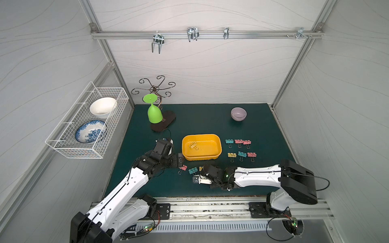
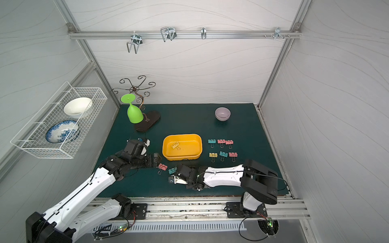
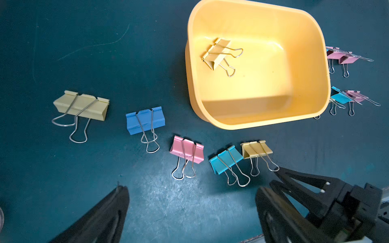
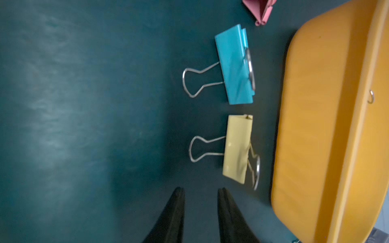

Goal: Take out the binder clips from the storage box
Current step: Place the binder clip at the center of the board, then pick up the binder clip from the storage box.

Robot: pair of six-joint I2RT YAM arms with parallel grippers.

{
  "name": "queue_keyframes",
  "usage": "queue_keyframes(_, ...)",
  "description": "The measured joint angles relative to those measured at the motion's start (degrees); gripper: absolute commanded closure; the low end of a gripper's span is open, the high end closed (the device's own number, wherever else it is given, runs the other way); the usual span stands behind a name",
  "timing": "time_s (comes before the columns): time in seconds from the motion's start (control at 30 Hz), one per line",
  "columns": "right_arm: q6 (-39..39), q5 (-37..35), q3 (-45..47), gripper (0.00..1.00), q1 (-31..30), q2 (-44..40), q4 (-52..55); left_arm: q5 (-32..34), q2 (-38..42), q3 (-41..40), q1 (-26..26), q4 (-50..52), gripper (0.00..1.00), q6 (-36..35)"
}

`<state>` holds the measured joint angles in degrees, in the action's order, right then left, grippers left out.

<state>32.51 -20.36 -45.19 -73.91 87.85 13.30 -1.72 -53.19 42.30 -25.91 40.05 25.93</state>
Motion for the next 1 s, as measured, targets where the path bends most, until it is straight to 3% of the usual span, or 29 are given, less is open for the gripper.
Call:
queue_keyframes(0.23, -3.08, 2.86, 1.05, 0.64, 0.02, -12.22, 1.29, -0.24, -0.20, 0.00, 0.00, -0.04, 0.02, 0.00)
queue_keyframes(0.3, -4.87, 2.69, 1.29, 0.55, 0.81, -15.26, 0.28, -0.70, -0.33, 0.00, 0.00, -0.07, 0.02, 0.00)
queue_keyframes(0.43, -13.11, 3.52, 0.90, 0.51, 5.90, -20.65, -1.79, -1.55, -0.37, 0.00, 0.00, -0.09, 0.02, 0.07)
queue_keyframes(0.5, -19.37, 3.85, -0.68, 0.55, 9.88, -21.51, -1.66, -1.81, -0.37, 0.04, 0.00, -0.09, 0.02, 0.09)
queue_keyframes(0.77, -39.63, 12.31, -14.78, 0.57, 21.68, -13.38, 3.89, -2.38, -0.44, 0.61, 0.00, -0.63, 0.02, 0.24)
queue_keyframes(1.0, -41.66, 19.43, -23.50, 0.55, 23.06, 1.03, 8.52, -2.58, -0.55, 0.98, 0.00, -1.07, 0.02, -0.24)
